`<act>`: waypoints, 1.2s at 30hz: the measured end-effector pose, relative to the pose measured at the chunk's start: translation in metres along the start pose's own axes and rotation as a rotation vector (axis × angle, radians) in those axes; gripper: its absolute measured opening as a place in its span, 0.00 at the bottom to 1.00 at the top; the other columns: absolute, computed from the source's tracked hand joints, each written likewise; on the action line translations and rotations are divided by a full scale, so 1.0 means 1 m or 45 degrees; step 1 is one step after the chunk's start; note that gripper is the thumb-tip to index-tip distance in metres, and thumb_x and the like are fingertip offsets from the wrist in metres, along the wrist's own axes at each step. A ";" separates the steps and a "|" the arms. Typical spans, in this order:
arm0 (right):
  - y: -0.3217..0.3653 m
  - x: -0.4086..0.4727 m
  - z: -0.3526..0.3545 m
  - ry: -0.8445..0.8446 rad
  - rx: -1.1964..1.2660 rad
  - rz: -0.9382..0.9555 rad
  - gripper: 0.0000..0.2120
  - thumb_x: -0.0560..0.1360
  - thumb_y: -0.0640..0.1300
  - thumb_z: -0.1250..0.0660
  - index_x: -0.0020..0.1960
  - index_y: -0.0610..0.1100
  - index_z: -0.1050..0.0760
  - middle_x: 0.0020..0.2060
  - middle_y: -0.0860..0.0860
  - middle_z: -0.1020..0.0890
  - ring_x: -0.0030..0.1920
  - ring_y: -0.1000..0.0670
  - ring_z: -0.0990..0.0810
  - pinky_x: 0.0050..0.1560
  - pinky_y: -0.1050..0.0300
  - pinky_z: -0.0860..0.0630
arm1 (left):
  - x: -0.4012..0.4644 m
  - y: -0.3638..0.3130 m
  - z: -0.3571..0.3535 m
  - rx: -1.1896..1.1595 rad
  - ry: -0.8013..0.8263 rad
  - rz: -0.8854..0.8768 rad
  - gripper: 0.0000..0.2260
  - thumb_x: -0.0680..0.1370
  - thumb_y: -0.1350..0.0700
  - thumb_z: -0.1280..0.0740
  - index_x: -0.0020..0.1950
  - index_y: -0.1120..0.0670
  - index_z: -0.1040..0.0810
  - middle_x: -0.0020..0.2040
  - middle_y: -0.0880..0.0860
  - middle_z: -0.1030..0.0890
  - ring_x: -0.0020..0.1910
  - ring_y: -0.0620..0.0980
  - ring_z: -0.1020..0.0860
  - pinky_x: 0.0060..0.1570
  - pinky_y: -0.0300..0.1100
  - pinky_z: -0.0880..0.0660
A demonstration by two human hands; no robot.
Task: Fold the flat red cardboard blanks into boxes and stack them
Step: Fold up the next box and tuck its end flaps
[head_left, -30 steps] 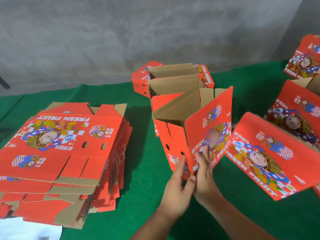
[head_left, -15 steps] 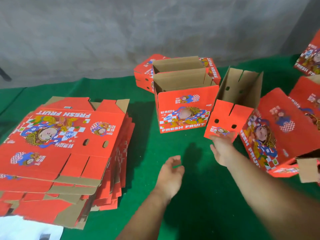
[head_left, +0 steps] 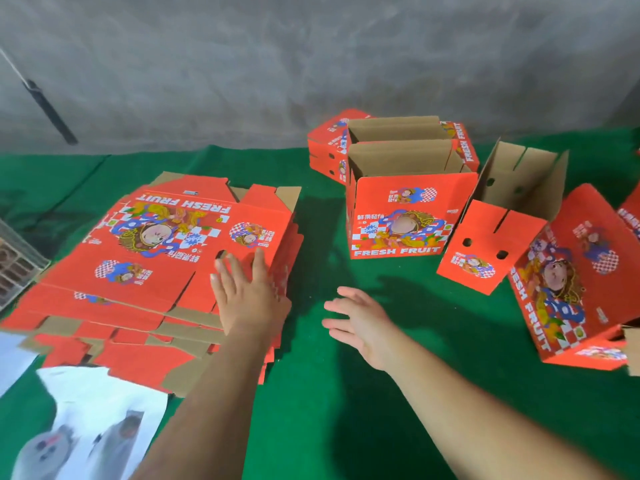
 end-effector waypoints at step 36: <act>-0.039 -0.112 0.116 -0.223 0.159 0.332 0.46 0.71 0.80 0.42 0.69 0.44 0.22 0.57 0.37 0.15 0.57 0.40 0.14 0.48 0.51 0.16 | -0.144 0.014 -0.017 -1.404 0.666 -0.294 0.42 0.69 0.32 0.25 0.77 0.35 0.43 0.73 0.45 0.28 0.75 0.45 0.31 0.73 0.43 0.30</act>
Point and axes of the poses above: each hand's wrist, its own x-axis towards the middle knuckle, its own z-axis out of the back of the hand, y = z × x, the point moved 9 cm from there along x, towards the middle knuckle
